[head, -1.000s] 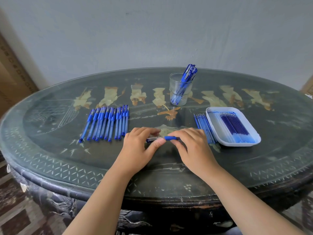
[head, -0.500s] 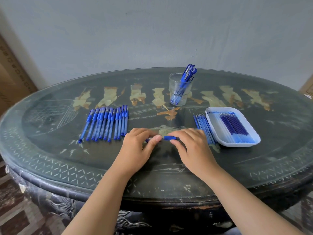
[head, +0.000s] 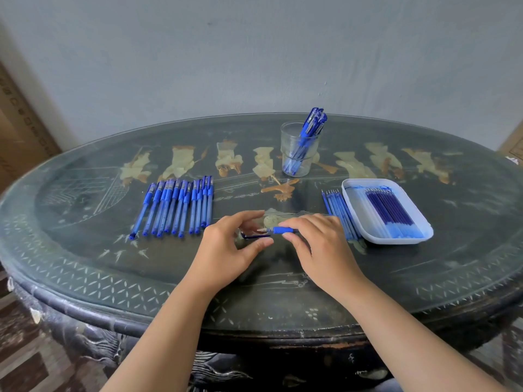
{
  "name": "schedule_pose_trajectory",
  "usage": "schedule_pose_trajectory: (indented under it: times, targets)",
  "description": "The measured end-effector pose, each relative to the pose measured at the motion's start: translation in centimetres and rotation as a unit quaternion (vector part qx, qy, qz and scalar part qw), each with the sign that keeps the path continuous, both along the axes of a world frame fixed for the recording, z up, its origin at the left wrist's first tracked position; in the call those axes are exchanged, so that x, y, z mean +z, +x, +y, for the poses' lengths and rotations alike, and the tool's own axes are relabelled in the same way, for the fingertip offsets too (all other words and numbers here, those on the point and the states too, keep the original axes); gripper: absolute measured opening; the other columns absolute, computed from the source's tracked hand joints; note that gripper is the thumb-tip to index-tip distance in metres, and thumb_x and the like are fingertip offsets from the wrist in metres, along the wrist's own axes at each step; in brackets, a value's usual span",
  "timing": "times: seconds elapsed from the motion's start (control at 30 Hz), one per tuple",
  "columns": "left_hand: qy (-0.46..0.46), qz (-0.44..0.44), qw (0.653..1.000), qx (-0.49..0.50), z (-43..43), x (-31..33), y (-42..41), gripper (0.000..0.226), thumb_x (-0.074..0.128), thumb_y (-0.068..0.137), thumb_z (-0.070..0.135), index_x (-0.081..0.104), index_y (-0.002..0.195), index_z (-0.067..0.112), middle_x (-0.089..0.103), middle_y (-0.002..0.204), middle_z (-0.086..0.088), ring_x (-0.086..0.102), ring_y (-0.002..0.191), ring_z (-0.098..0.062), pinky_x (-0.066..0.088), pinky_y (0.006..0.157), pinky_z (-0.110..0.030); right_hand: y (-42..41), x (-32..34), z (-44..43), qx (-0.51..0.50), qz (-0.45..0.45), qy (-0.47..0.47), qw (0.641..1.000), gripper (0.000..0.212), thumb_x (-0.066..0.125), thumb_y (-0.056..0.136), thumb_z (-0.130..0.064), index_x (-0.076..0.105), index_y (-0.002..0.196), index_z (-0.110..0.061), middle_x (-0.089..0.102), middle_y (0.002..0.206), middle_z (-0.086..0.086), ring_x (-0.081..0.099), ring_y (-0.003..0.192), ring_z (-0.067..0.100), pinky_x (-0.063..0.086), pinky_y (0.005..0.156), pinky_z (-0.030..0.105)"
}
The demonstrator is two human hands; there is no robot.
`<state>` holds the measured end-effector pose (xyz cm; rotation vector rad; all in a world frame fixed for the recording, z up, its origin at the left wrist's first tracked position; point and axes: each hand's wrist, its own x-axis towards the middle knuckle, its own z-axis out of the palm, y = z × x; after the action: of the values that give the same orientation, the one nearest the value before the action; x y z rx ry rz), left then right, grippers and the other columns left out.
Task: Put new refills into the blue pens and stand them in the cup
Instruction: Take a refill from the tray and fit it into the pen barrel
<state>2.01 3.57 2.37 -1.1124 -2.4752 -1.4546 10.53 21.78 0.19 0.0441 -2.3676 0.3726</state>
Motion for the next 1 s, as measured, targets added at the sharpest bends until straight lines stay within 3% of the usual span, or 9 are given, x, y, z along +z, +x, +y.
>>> schedule_pose_trajectory:
  times: [0.07, 0.17, 0.3, 0.5, 0.7, 0.83, 1.0]
  targets:
    - [0.023, -0.009, 1.000, 0.001, 0.0, 0.0, -0.1, 0.023, 0.080, 0.079, 0.019, 0.071, 0.100, 0.022, 0.069, 0.085, 0.016, 0.064, 0.086, 0.000, 0.041, 0.075, -0.005, 0.0, 0.0, 0.0, 0.000, 0.001, 0.002, 1.000, 0.019, 0.055, 0.094, -0.030, 0.070, 0.101, -0.021, 0.070, 0.095, -0.012, 0.062, 0.085, 0.014, 0.040, 0.079, 0.032]
    - [0.032, -0.036, 0.999, 0.007, 0.0, 0.3, -0.1, 0.009, 0.076, 0.083, 0.020, 0.073, 0.092, 0.021, 0.070, 0.082, 0.017, 0.063, 0.080, -0.001, 0.042, 0.072, -0.009, 0.0, 0.0, -0.1, 0.002, 0.003, 0.003, 1.000, 0.019, 0.054, 0.094, -0.030, 0.070, 0.101, -0.021, 0.069, 0.094, -0.012, 0.063, 0.084, 0.014, 0.042, 0.078, 0.034]
    - [0.051, -0.074, 0.996, 0.019, -0.1, 0.4, -0.2, 0.008, 0.073, 0.086, 0.019, 0.074, 0.090, 0.026, 0.072, 0.083, 0.017, 0.060, 0.074, 0.001, 0.044, 0.073, -0.009, 0.0, -0.1, 0.0, -0.002, 0.011, -0.012, 1.000, 0.019, 0.054, 0.094, -0.029, 0.069, 0.102, -0.021, 0.070, 0.095, -0.011, 0.063, 0.085, 0.015, 0.045, 0.077, 0.037]
    - [0.085, -0.127, 0.987, 0.045, -1.0, 0.8, -0.5, 0.013, 0.075, 0.083, 0.012, 0.075, 0.085, 0.024, 0.073, 0.081, 0.008, 0.063, 0.075, -0.006, 0.050, 0.076, -0.019, -0.1, -0.5, 0.3, -0.017, -0.003, -0.030, 0.999, 0.022, 0.051, 0.095, -0.030, 0.069, 0.102, -0.020, 0.070, 0.096, -0.010, 0.062, 0.085, 0.015, 0.043, 0.078, 0.036]
    - [-0.090, 0.059, 0.994, 0.017, -2.1, 0.9, -1.6, 0.018, 0.076, 0.077, 0.007, 0.077, 0.083, 0.024, 0.065, 0.084, 0.016, 0.060, 0.084, -0.005, 0.039, 0.074, -0.004, -0.1, -0.3, 0.3, -0.030, -0.010, -0.024, 0.999, 0.022, 0.050, 0.095, -0.030, 0.069, 0.102, -0.020, 0.069, 0.095, -0.010, 0.061, 0.083, 0.014, 0.041, 0.076, 0.036]
    - [-0.150, 0.087, 0.985, -0.008, -1.7, 0.6, -1.8, 0.017, 0.073, 0.078, 0.010, 0.076, 0.085, 0.025, 0.060, 0.083, 0.017, 0.055, 0.088, -0.009, 0.039, 0.077, -0.013, 0.1, -0.2, 0.1, -0.031, -0.015, -0.020, 0.999, 0.023, 0.048, 0.095, -0.031, 0.068, 0.102, -0.021, 0.069, 0.096, -0.010, 0.062, 0.085, 0.015, 0.038, 0.077, 0.033]
    - [-0.144, 0.080, 0.986, -0.017, -1.1, 0.1, -1.6, 0.017, 0.073, 0.079, 0.012, 0.074, 0.088, 0.026, 0.063, 0.084, 0.013, 0.057, 0.089, -0.012, 0.049, 0.080, -0.025, 0.1, -0.1, 0.0, -0.033, -0.019, -0.021, 0.999, 0.023, 0.048, 0.095, -0.031, 0.068, 0.102, -0.021, 0.069, 0.096, -0.010, 0.062, 0.086, 0.015, 0.037, 0.078, 0.034]
